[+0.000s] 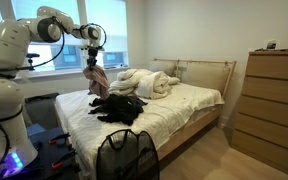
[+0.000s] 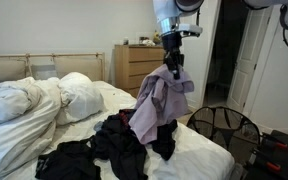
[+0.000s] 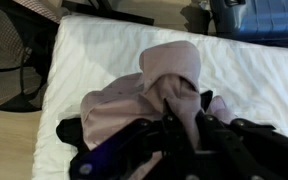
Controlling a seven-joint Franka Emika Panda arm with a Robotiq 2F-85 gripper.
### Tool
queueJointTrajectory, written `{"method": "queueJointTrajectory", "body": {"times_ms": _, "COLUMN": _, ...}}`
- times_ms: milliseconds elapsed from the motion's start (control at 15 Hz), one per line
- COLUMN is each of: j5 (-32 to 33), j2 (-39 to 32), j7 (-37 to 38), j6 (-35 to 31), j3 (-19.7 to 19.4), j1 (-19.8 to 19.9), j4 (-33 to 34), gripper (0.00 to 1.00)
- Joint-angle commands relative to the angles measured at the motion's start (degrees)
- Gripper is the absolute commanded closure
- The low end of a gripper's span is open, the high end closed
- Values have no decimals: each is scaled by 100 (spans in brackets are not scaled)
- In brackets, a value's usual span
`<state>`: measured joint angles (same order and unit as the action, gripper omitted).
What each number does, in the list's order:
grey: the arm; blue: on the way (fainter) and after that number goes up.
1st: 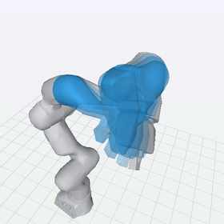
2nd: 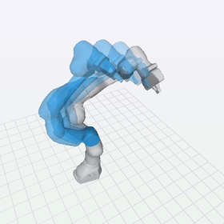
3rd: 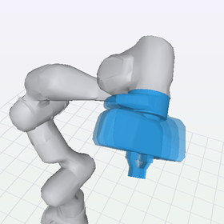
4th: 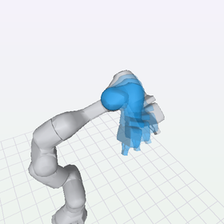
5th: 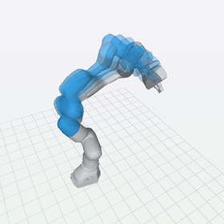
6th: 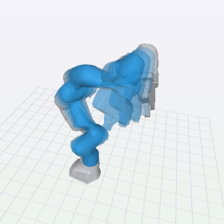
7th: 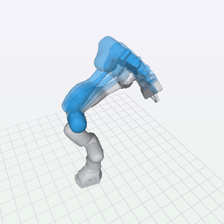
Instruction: Pick up the pink shirt and throw it in the laundry bag
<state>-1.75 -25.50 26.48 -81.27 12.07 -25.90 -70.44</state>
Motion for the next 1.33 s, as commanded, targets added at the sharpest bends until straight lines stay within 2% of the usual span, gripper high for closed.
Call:
{"method": "queueJointTrajectory", "body": {"times_ms": 0, "j5": -229, "j2": 238, "j7": 748, "j6": 213, "j3": -61, "j1": 29, "j4": 568, "gripper": 96}}
{"method": "queueJointTrajectory", "body": {"times_ms": 267, "j5": -190, "j2": 519, "j7": 1660, "j6": -52, "j3": -183, "j1": 102, "j4": 707, "gripper": 96}}
{"method": "queueJointTrajectory", "body": {"times_ms": 533, "j5": -301, "j2": 1074, "j7": 2567, "j6": -219, "j3": -323, "j1": 258, "j4": 321, "gripper": 96}}
{"method": "queueJointTrajectory", "body": {"times_ms": 933, "j5": -712, "j2": 2453, "j7": 3609, "j6": -660, "j3": -583, "j1": 621, "j4": -1065, "gripper": 96}}
{"method": "queueJointTrajectory", "body": {"times_ms": 1267, "j5": -905, "j2": 3678, "j7": 3885, "j6": -903, "j3": -923, "j1": 916, "j4": -2458, "gripper": 96}}
